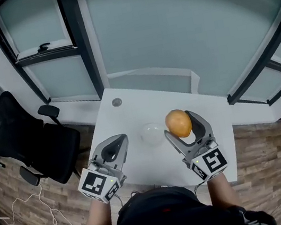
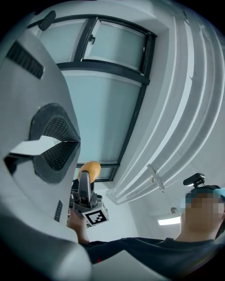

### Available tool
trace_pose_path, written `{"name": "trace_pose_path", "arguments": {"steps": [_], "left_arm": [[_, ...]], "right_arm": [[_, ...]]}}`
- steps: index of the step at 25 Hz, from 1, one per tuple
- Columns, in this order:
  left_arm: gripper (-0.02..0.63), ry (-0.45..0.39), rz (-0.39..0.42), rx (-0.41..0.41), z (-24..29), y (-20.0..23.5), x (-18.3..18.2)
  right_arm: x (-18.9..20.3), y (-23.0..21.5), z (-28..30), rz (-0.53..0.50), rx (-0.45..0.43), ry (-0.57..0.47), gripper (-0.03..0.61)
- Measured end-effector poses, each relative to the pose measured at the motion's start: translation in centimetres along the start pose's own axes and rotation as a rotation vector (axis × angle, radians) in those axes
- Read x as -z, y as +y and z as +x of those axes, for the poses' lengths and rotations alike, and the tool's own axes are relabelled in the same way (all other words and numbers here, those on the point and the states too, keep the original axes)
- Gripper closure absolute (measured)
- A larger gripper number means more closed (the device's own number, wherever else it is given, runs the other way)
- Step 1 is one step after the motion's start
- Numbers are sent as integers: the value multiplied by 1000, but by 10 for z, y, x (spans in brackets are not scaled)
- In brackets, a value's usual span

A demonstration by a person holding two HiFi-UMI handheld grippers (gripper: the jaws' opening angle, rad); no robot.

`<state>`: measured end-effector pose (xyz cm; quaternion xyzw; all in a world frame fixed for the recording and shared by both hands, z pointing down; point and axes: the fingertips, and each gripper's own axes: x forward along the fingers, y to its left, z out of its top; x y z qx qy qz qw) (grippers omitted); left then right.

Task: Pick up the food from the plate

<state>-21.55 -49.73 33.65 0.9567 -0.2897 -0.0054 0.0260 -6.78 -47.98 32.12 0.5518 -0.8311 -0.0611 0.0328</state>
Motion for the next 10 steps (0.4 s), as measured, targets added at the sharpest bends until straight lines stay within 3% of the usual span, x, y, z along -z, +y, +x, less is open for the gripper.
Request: {"name": "trace_pose_path", "arguments": {"steps": [10], "left_arm": [[591, 7, 5, 43, -2, -13, 2]], "right_arm": [[-5, 4, -13, -17, 21, 2, 207]]}}
